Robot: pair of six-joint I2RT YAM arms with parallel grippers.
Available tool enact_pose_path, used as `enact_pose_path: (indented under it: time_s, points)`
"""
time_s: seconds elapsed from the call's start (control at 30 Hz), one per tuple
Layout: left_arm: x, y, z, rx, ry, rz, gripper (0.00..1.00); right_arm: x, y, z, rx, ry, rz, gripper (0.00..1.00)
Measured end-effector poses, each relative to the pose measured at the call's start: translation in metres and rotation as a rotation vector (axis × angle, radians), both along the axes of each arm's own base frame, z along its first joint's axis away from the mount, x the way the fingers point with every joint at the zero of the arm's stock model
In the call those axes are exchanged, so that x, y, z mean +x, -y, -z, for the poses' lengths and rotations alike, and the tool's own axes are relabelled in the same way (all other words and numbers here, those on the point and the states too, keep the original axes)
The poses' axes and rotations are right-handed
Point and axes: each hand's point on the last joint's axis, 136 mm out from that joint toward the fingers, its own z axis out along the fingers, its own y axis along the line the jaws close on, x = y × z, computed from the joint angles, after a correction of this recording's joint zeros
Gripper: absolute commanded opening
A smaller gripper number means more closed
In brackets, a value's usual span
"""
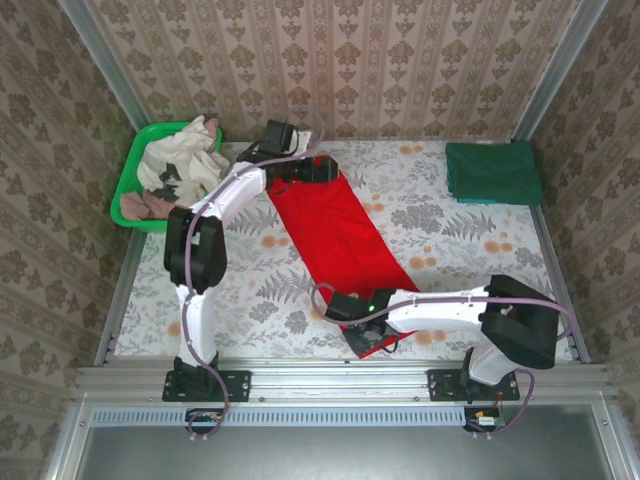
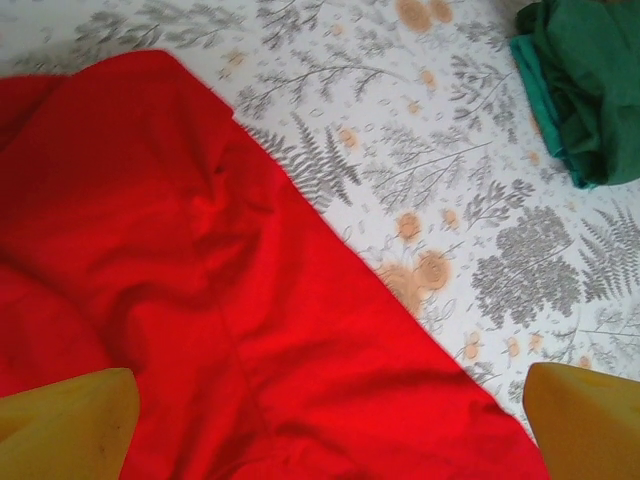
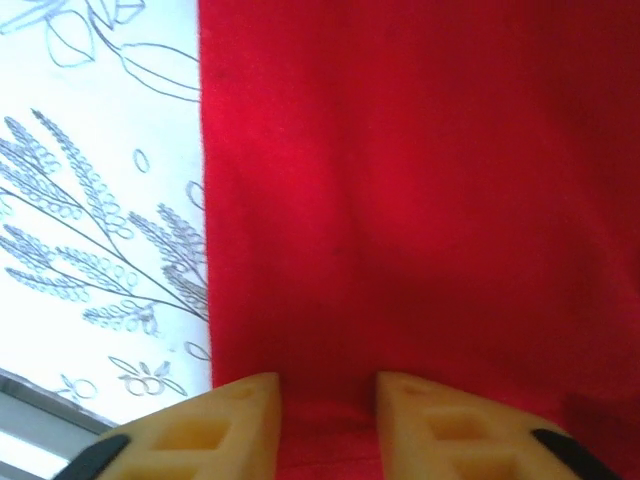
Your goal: Fold and stack the t-shirts
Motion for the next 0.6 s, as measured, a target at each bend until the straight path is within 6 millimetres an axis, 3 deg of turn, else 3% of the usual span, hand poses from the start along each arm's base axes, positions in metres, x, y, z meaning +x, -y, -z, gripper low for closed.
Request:
enact_pose_path:
  time_s: [0.13,0.2,0.43,0.47,0.6]
  points:
    - [-0.008,-0.016,0.034,0.025,-0.060,-0.021,1.00,-0.002,-0.009,-0.002,-0.036,0.026,-0.023,0.12]
    - [-0.015,-0.020,0.048,0.038,-0.094,-0.025,1.00,-0.003,-0.013,-0.006,-0.042,0.042,-0.028,0.11]
    - [-0.015,-0.021,0.049,0.033,-0.094,-0.027,1.00,-0.002,-0.023,-0.022,-0.035,0.081,-0.042,0.06]
    - [-0.014,-0.021,0.049,0.032,-0.094,-0.027,1.00,-0.002,-0.024,-0.023,-0.030,0.084,-0.045,0.07]
    - [-0.014,-0.021,0.049,0.028,-0.095,-0.026,1.00,-0.004,-0.023,-0.027,-0.029,0.092,-0.041,0.32]
